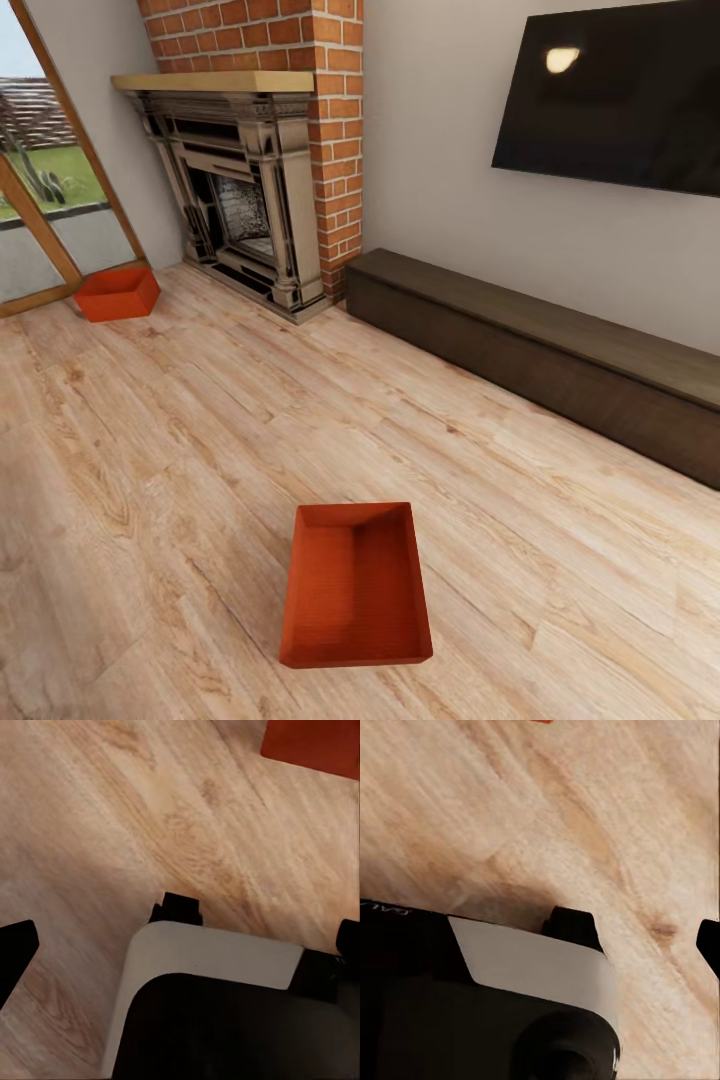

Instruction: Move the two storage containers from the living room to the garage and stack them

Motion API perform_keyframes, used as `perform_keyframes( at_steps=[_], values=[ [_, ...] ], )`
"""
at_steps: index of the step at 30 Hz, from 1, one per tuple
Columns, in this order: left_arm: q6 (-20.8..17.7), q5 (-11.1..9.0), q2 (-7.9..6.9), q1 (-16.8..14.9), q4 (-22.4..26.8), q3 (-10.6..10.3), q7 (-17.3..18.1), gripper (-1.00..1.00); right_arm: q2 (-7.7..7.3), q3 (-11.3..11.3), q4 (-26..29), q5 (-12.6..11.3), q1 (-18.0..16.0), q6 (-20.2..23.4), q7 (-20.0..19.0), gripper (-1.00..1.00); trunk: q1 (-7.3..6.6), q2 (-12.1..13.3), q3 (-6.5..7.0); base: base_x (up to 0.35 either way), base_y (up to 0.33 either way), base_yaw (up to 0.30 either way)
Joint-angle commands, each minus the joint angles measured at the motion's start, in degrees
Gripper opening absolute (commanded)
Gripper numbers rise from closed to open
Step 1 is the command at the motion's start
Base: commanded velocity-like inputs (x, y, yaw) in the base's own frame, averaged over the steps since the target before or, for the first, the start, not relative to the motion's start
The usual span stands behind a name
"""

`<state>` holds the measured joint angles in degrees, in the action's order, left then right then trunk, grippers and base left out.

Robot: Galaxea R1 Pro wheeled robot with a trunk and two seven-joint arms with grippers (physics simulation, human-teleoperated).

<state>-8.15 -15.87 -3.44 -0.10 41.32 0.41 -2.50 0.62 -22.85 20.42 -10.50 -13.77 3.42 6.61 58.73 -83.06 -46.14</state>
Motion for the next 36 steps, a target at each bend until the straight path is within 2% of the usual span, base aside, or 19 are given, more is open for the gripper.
perform_keyframes(
  at_steps=[1,2,4,5,6,7,10,11,12,13,16,17,18,19,20,24,26,36],
  values=[
    [-3.29,-0.59,-0.47,-0.19,2.57,-0.06,-1.37,1.0,0.0,-0.43,0.43,-0.66,-2.35,0.68,0.5,1.0,0.0,-0.02,-0.05,0.0,0.0,0.0],
    [-6.36,-0.55,-0.83,-0.74,4.58,-0.06,-2.54,1.0,0.05,-0.4,0.5,-0.75,-4.65,0.95,0.53,1.0,0.0,-0.02,-0.05,0.0,0.0,0.0],
    [-9.4,-0.51,-1.07,-1.93,6.14,-0.06,-3.65,1.0,0.09,-0.36,0.53,-0.81,-6.91,1.13,0.56,1.0,0.0,-0.02,-0.05,0.0,0.0,0.0],
    [-12.14,-0.47,-1.15,-3.79,7.31,-0.05,-4.65,1.0,0.17,-0.29,0.55,-0.85,-9.22,1.35,0.62,1.0,0.0,-0.02,-0.05,0.0,0.0,0.0],
    [-13.34,-0.43,-1.15,-4.94,7.64,-0.05,-5.1,1.0,0.29,-0.23,0.54,-0.87,-10.35,1.45,0.67,1.0,0.0,-0.02,-0.05,0.0,0.0,0.0],
    [-15.29,-0.47,-1.09,-7.52,7.95,-0.06,-5.83,1.0,0.76,-0.13,0.48,-0.9,-12.61,1.63,0.88,1.0,0.0,-0.02,-0.05,0.0,0.0,0.0],
    [-17.53,-0.7,-0.96,-13.2,7.5,-0.06,-6.62,1.0,2.05,0.08,0.18,-0.97,-16.44,1.8,1.84,1.0,0.0,-0.02,-0.05,0.0,0.0,0.0],
    [-18.05,-0.7,-0.8,-15.99,6.65,-0.06,-6.81,1.0,2.56,0.17,0.08,-0.95,-17.8,1.8,2.44,1.0,0.0,-0.02,-0.05,0.0,0.0,0.0],
    [-18.48,-0.64,-0.17,-21.64,3.55,-0.09,-7.02,1.0,3.49,0.28,-0.04,-0.93,-19.86,1.52,3.52,1.0,0.0,-0.02,-0.05,0.0,0.0,0.0],
    [-18.48,-0.61,0.1,-23.11,2.47,-0.12,-7.05,1.0,3.76,0.29,-0.05,-0.93,-20.39,1.43,3.7,1.0,0.0,-0.02,-0.05,0.0,0.0,0.0],
    [-17.97,-0.06,2.35,-30.38,-4.53,-0.24,-7.13,1.0,5.15,0.37,-0.15,-0.93,-22.98,1.06,4.27,1.0,0.0,-0.02,-0.05,0.0,0.0,0.0],
    [-14.13,0.81,4.79,-36.36,-11.49,-0.45,-7.15,1.0,5.87,0.81,-0.18,-1.27,-24.44,0.28,4.64,1.0,0.0,-0.02,-0.05,0.0,0.0,0.0],
    [-12.84,1.1,5.25,-37.17,-12.65,-0.5,-7.15,1.0,5.96,1.18,-0.2,-1.51,-24.58,-0.04,4.75,1.0,0.0,-0.02,-0.05,0.0,0.0,0.0],
    [-8.59,2.22,6.54,-38.76,-15.72,-0.59,-7.16,1.0,6.17,2.99,-0.62,-2.47,-24.87,-1.32,4.95,1.0,0.0,-0.02,-0.05,0.0,0.0,0.0],
    [-3.21,6.23,7.97,-40.07,-22.46,-0.71,-7.16,1.0,6.14,6.95,-4.34,-3.47,-25.1,-3.59,5.09,1.0,0.0,-0.02,-0.05,0.0,0.0,0.0],
    [-1.37,10.94,8.38,-40.36,-26.3,-0.71,-7.16,1.0,6.02,7.69,-5.87,-3.05,-25.16,-4.45,4.68,1.0,0.0,-0.02,-0.05,0.0,0.0,0.0],
    [-0.93,12.94,9.04,-40.4,-26.08,-0.6,-7.16,1.0,5.83,7.86,-6.32,-2.97,-25.16,-5.71,4.38,1.0,0.0,-0.02,-0.05,0.0,0.0,0.0],
    [-0.65,13.16,9.36,-40.42,-25.81,-0.2,-7.42,1.0,5.46,7.85,-6.54,-2.94,-25.17,-6.63,4.32,1.0,0.0,-0.02,-0.05,0.0,0.0,0.0]
  ],
)
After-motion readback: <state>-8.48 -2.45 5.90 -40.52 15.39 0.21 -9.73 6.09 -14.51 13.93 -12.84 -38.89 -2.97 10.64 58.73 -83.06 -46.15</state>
